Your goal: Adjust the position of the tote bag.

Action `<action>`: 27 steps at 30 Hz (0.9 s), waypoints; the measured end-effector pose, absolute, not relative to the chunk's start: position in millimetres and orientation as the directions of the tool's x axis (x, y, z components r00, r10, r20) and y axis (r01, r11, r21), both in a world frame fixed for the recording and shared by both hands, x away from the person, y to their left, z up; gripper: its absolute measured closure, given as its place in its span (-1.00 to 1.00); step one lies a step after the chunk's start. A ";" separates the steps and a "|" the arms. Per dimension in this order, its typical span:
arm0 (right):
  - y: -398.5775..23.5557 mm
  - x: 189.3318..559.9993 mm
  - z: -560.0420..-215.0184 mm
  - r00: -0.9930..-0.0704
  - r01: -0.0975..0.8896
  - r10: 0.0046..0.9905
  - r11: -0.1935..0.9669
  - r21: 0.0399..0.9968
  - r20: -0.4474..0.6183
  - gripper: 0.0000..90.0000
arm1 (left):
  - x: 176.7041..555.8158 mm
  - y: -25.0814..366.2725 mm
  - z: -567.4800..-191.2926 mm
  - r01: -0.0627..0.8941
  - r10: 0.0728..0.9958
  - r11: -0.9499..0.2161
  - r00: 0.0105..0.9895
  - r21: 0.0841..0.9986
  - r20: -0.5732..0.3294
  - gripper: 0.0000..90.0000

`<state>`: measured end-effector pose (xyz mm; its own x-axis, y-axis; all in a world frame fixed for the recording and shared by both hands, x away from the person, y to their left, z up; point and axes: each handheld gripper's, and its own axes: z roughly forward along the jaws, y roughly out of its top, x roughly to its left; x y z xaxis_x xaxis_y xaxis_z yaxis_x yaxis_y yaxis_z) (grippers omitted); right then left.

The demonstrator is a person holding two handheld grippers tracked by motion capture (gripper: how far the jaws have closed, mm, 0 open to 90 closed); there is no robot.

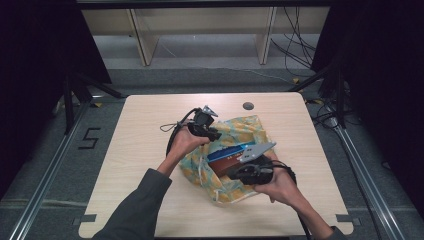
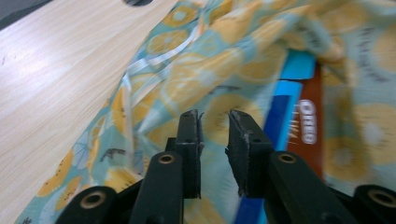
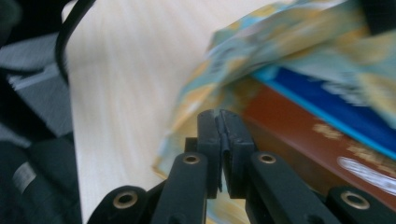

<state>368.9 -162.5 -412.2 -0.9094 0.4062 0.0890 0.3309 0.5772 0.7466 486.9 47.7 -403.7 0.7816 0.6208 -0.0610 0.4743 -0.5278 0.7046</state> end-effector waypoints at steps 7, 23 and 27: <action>-200.5 379.2 -400.1 -0.840 0.369 0.540 0.503 0.781 0.049 0.82 | 461.7 65.2 -393.6 0.448 0.621 -0.500 0.782 0.741 -0.054 0.37; -246.0 390.1 -408.2 -0.693 0.450 0.720 0.417 0.790 0.014 0.21 | 420.2 103.9 -395.2 0.410 0.629 -0.387 0.773 0.826 -0.089 -0.13; -256.6 390.6 -412.8 -0.660 0.470 0.751 0.381 0.796 0.030 0.11 | 409.0 114.0 -399.1 0.414 0.643 -0.371 0.761 0.831 -0.092 -0.22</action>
